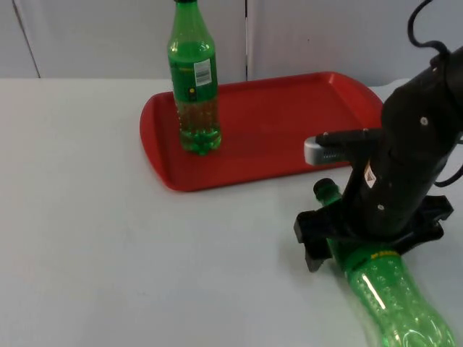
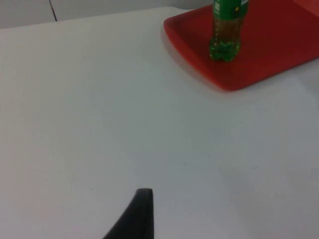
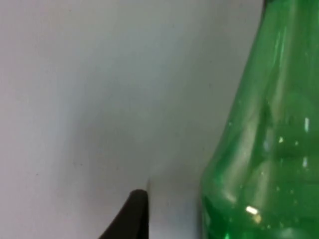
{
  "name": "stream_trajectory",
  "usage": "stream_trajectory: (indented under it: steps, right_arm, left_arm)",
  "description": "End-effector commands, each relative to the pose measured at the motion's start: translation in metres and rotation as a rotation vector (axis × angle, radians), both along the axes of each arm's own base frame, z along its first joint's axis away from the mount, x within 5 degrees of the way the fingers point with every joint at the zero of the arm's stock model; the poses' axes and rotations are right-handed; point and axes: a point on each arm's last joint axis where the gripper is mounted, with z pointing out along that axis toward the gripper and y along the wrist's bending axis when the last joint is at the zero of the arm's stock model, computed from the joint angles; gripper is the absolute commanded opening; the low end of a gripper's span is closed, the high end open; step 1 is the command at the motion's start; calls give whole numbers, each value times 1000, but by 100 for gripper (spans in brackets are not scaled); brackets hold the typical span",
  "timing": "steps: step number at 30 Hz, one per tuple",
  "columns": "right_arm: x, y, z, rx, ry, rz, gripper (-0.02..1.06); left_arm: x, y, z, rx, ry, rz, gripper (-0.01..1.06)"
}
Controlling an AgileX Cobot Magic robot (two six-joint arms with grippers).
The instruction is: Place the bottle upright on the tray.
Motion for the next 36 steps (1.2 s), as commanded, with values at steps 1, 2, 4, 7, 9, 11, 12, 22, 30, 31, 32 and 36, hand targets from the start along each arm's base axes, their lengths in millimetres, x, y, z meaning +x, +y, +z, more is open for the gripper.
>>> stream_trajectory:
  steps: [1, 2, 4, 7, 9, 11, 12, 22, 30, 31, 32, 36]
  right_arm:
    - [0, 2, -6, -3, -2, 5, 97]
    - [0, 2, -6, -3, -2, 5, 97]
    - [1, 1, -8, -11, -6, 5, 96]
    - [1, 1, -9, -12, -5, -3, 96]
    - [1, 1, -9, -12, -5, -3, 93]
    - [1, 0, -9, -15, -2, -4, 91]
    - [1, 0, -9, -15, 1, -7, 87]
    - [-1, -2, -9, -42, 20, 15, 2]
    - [-4, -4, -9, -91, 42, 125, 0]
    - [-4, -4, -9, -91, 43, 130, 0]
    - [-4, -4, -9, -91, 43, 130, 0]
    - [0, -1, -6, -83, 32, 128, 0]
  left_arm:
    - [0, 0, 0, -7, -8, 2, 105]
    - [0, 0, 0, -7, -8, 2, 105]
    - [0, 0, 0, -7, -8, 2, 105]
    - [0, 0, 0, -7, -8, 2, 105]
    - [0, 0, 0, -7, -8, 2, 105]
    - [0, 0, 0, -7, -8, 2, 105]
    - [0, 0, 0, -7, -8, 2, 105]
    - [0, 0, 0, -7, -8, 2, 105]
    - [0, 0, 0, -7, -8, 2, 105]
    - [0, 0, 0, -7, -8, 2, 105]
    - [0, 0, 0, -7, -8, 2, 105]
    - [0, 0, 0, -7, -8, 2, 105]
